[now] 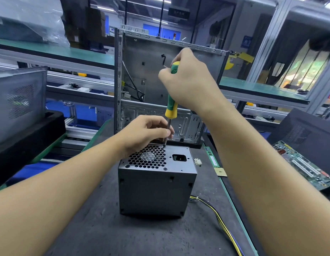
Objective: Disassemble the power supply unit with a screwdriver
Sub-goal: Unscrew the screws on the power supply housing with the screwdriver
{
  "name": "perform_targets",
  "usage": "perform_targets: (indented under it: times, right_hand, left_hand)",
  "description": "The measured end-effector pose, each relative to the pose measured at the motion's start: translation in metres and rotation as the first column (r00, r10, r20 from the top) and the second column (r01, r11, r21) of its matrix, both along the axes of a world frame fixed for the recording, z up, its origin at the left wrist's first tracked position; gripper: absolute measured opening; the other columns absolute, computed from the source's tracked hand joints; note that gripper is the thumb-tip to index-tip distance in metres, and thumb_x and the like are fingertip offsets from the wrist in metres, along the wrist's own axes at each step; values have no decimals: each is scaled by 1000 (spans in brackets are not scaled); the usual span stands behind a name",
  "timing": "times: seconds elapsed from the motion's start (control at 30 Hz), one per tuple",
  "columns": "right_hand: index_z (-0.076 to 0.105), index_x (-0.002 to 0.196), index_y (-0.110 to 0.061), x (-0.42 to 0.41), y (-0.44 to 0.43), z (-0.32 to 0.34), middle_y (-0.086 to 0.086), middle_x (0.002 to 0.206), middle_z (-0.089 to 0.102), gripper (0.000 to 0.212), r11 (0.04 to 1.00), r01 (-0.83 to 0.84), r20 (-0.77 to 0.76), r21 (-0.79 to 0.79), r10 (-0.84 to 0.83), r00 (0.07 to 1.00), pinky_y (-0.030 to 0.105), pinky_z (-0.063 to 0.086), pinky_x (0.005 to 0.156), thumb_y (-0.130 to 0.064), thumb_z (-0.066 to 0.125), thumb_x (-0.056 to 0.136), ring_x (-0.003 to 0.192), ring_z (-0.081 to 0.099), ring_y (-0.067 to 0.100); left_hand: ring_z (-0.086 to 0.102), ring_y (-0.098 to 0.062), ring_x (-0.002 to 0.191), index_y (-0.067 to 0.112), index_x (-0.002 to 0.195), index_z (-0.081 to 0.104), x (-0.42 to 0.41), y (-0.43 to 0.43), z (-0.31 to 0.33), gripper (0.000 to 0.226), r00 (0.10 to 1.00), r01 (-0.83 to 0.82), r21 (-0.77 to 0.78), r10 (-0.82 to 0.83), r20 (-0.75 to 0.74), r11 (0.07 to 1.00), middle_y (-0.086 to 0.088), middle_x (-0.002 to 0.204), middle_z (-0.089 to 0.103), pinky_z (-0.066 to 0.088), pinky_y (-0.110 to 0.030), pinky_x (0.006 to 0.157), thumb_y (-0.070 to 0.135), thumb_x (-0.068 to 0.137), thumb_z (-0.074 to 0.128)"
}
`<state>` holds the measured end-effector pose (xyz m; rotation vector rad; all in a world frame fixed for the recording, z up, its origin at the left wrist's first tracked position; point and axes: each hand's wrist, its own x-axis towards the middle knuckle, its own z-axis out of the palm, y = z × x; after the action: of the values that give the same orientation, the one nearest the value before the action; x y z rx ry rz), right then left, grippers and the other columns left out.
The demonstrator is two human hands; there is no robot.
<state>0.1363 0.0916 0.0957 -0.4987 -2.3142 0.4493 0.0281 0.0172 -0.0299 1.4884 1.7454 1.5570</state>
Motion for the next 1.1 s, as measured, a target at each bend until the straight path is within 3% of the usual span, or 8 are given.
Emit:
perform_targets:
  times: [0.17, 0.3, 0.4, 0.6, 0.8, 0.9, 1.0, 1.1]
  right_hand:
    - [46, 111, -14, 1, 1, -2, 3, 99, 60, 34, 999, 51, -22, -21, -51, 998, 42, 51, 79, -41, 52, 92, 92, 59, 32]
    - [48, 102, -17, -2, 1, -5, 1, 99, 59, 42, 993, 102, 2, 64, -103, 995, 39, 45, 74, -57, 50, 91, 90, 56, 30]
    - [46, 93, -15, -4, 1, -7, 1, 89, 53, 39, 995, 59, 14, 79, -60, 998, 34, 37, 67, -53, 54, 93, 84, 51, 27]
    - [43, 113, -10, 0, 2, -6, 6, 100, 60, 30, 1000, 27, -28, -11, -27, 999, 44, 52, 80, -32, 51, 94, 90, 60, 32]
    - [47, 99, -21, 0, 0, -8, -2, 93, 58, 33, 999, 43, 1, 31, -43, 999, 41, 49, 77, -54, 50, 93, 89, 57, 28]
    - [51, 110, -17, 1, -1, -9, 0, 99, 62, 35, 999, 21, -70, 42, -18, 997, 43, 51, 82, -47, 57, 93, 93, 59, 29]
    - [46, 113, -12, 2, -1, -8, 3, 96, 62, 31, 1000, 9, -102, 20, -7, 995, 45, 52, 83, -32, 56, 92, 90, 60, 33]
    - [47, 109, -14, 2, 2, -7, -3, 87, 56, 24, 996, -41, -67, -82, 35, 997, 38, 51, 70, -30, 52, 91, 82, 59, 25]
  left_hand:
    - [72, -27, 92, 28, 76, 76, 0, 0, -2, 21, 998, -32, 5, 32, -49, 999, -5, 90, 78, 57, -37, 91, 16, 92, 71]
    - [51, -7, 57, 20, 71, 62, -2, 3, -3, 24, 980, -138, 11, 139, -142, 990, 12, 62, 60, 43, -18, 59, 29, 85, 79]
    - [43, -5, 54, 13, 74, 59, 0, 2, -2, 32, 975, -151, 24, 152, -164, 988, 13, 56, 52, 38, -15, 53, 34, 81, 82]
    - [70, -30, 94, 16, 92, 76, 2, 0, 0, 5, 996, -68, 40, 70, -53, 997, -6, 93, 76, 56, -38, 91, 18, 92, 71]
    - [56, -2, 60, 15, 76, 64, 3, 1, -1, 18, 982, -131, 35, 135, -129, 991, 12, 65, 67, 47, -15, 62, 22, 87, 77]
    - [50, 0, 56, 14, 76, 61, 4, 2, 0, 22, 982, -141, 11, 141, -128, 990, 15, 60, 62, 41, -13, 57, 23, 86, 79]
    - [57, -10, 69, 8, 84, 61, 5, -1, 5, 8, 997, -63, -32, 61, -49, 998, -1, 78, 67, 47, -22, 68, 12, 85, 68]
    - [60, -19, 76, 12, 94, 67, 8, -3, 9, 27, 993, -11, -183, -11, -117, 983, -15, 95, 69, 54, -45, 71, 13, 71, 54]
